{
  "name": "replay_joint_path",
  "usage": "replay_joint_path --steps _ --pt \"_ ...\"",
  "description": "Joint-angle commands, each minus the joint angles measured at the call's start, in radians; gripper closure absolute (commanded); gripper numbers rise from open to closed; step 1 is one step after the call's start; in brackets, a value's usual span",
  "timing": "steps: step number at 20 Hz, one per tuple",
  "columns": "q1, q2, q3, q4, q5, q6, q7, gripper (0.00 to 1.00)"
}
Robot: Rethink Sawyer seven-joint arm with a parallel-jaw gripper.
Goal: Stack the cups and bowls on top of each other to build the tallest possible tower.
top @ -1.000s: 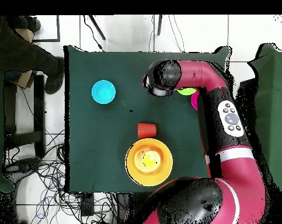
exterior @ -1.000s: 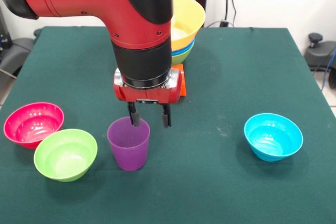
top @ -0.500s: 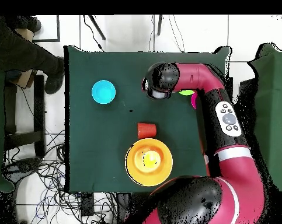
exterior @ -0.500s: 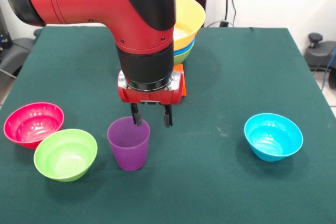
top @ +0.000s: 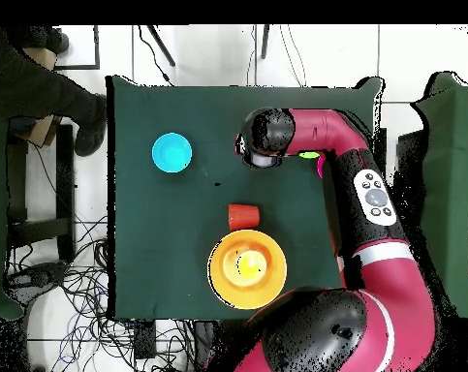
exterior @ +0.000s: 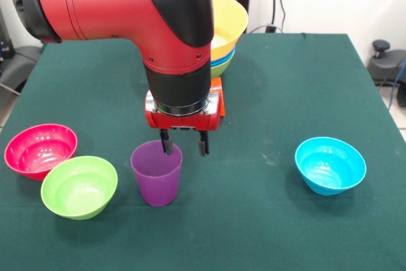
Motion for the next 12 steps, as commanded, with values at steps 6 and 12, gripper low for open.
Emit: replay_joint_path --steps 6,12 --pt "0.016 0.018 -0.037 0.042 -0.114 -0.027 -0.206 0.0" --pt "0.002 0.011 -0.026 0.069 -0.108 -0.065 -0.187 1.0"
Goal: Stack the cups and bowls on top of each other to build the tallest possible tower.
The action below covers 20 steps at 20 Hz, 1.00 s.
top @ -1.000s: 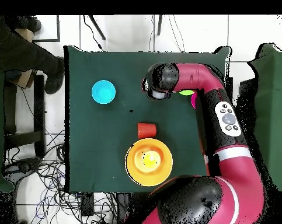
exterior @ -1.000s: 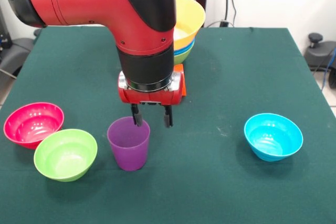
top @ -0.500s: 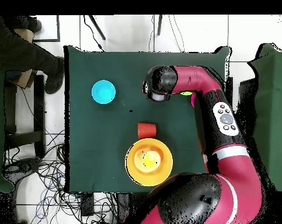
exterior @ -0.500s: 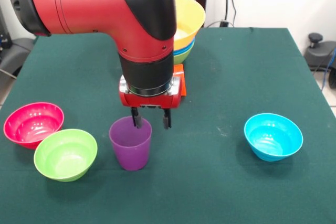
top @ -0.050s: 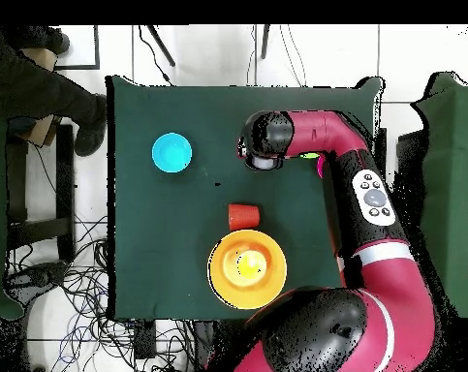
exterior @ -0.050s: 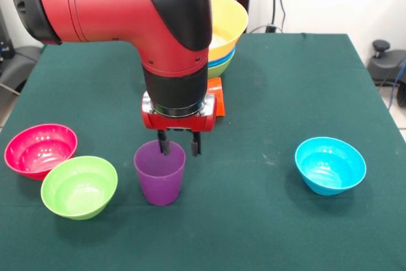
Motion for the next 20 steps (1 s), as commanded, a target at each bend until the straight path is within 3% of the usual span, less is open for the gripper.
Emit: replay_joint_path --steps 1,12,15,20 --pt "0.001 0.008 -0.024 0.069 -0.072 -0.068 -0.184 1.0" --pt "0.018 -0.043 -0.041 0.103 -0.073 -0.066 -0.136 1.0" --pt "0.019 -0.101 -0.041 0.149 -0.051 -0.057 -0.107 1.0" --pt "0.016 -0.262 -0.036 0.289 0.018 0.019 -0.07 1.0"
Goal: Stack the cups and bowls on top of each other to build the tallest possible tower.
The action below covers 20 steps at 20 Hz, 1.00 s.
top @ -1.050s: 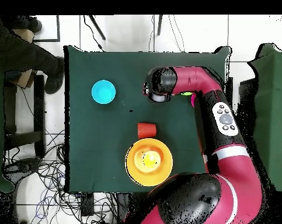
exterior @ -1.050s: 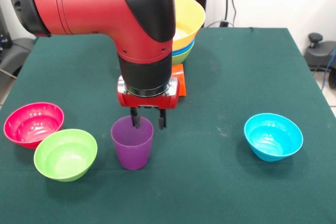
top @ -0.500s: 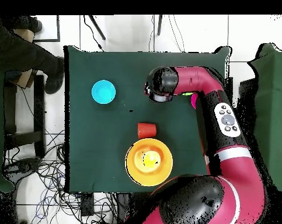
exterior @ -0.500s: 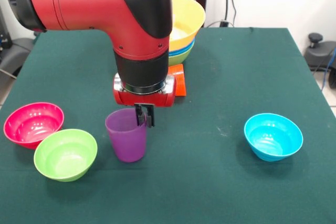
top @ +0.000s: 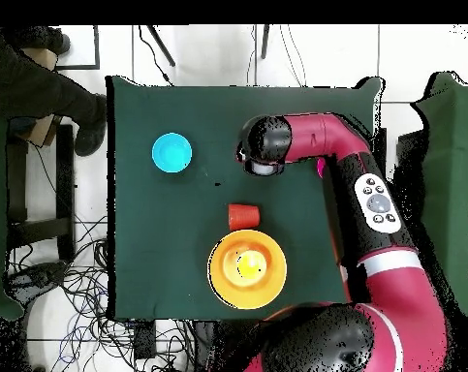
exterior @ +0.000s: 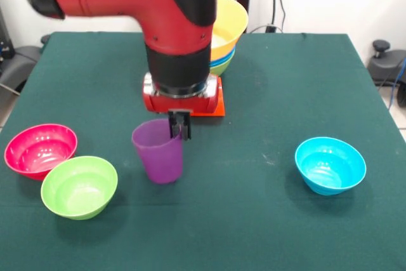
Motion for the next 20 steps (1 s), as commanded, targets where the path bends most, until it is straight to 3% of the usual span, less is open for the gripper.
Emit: replay_joint_path --steps 1,6,12,20 --pt "0.02 -0.215 -0.037 0.234 0.035 0.045 -0.054 1.0" --pt "0.007 -0.342 -0.047 0.366 0.091 0.046 -0.016 1.0" --pt "-0.005 -0.45 -0.047 0.453 0.157 0.096 -0.029 1.0" --pt "0.002 -0.502 -0.062 0.534 0.201 0.066 0.01 1.0"
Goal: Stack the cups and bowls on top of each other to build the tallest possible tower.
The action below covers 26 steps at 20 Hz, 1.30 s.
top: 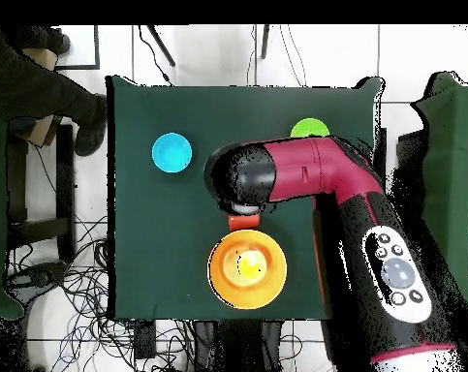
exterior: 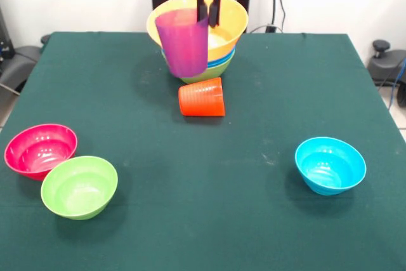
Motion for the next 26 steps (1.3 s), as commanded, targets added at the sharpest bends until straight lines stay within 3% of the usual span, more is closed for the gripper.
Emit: replay_joint_path --steps 1,16,26 --pt "0.003 -0.069 -0.058 0.167 0.029 0.045 0.016 1.0" --pt "-0.025 -0.303 -0.095 0.394 0.174 0.056 -0.019 1.0" --pt "-0.046 -0.375 -0.107 0.485 0.2 0.024 -0.038 1.0"
